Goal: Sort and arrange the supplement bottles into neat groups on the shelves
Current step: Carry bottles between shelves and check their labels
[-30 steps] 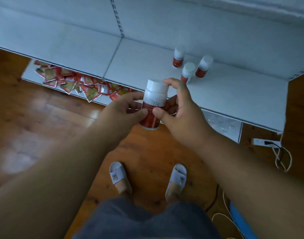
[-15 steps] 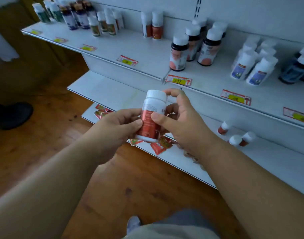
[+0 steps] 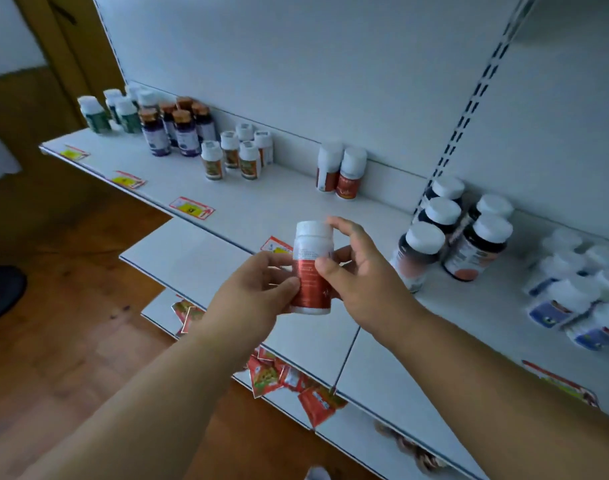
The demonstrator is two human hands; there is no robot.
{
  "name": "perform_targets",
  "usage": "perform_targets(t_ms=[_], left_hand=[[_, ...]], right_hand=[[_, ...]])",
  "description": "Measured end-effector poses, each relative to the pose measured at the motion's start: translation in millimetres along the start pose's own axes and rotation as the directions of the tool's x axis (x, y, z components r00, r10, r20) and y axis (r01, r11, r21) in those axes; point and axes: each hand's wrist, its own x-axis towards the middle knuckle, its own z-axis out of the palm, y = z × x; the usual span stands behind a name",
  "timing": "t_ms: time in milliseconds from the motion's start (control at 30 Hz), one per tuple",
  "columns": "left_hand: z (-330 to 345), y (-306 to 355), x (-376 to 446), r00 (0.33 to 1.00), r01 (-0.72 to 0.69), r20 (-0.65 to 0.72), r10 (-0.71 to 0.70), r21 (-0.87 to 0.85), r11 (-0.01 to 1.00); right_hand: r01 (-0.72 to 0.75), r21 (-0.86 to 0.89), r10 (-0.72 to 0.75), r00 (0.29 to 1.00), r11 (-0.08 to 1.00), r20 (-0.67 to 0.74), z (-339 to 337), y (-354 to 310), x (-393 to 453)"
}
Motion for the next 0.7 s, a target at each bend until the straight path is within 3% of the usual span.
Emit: perform_targets(t_ms=[200, 333, 500, 700], left_hand=[[-23.0, 14.8, 101.9, 0.992, -0.111, -0.019, 0.121, 0.283, 0.953], [-23.6, 23.6, 181.8, 0.967, -0.252, 0.095, 0.235, 0.433, 0.865], [-27.8, 30.5, 256.5, 0.947, -0.311, 0.232, 0.223, 0.489, 0.815], [-38.6, 40.3, 301.6, 0.893, -0.340, 0.424, 0.150, 0.421, 0.841]], right_hand=[[-0.010, -0.151, -0.015, 0.986, 0.988, -0.167, 19.9, -0.2, 74.4], [-0.057, -0.227, -0.038, 0.918, 0.972, -0.394, 40.0, 13.9, 126.9], [-0.153, -0.318, -0.038, 0.853, 0.936, -0.521, 56.9, 29.4, 185.3], [-0.306, -0.335, 0.029, 0.774, 0.891, -0.632, 61.6, 31.2, 224.0]])
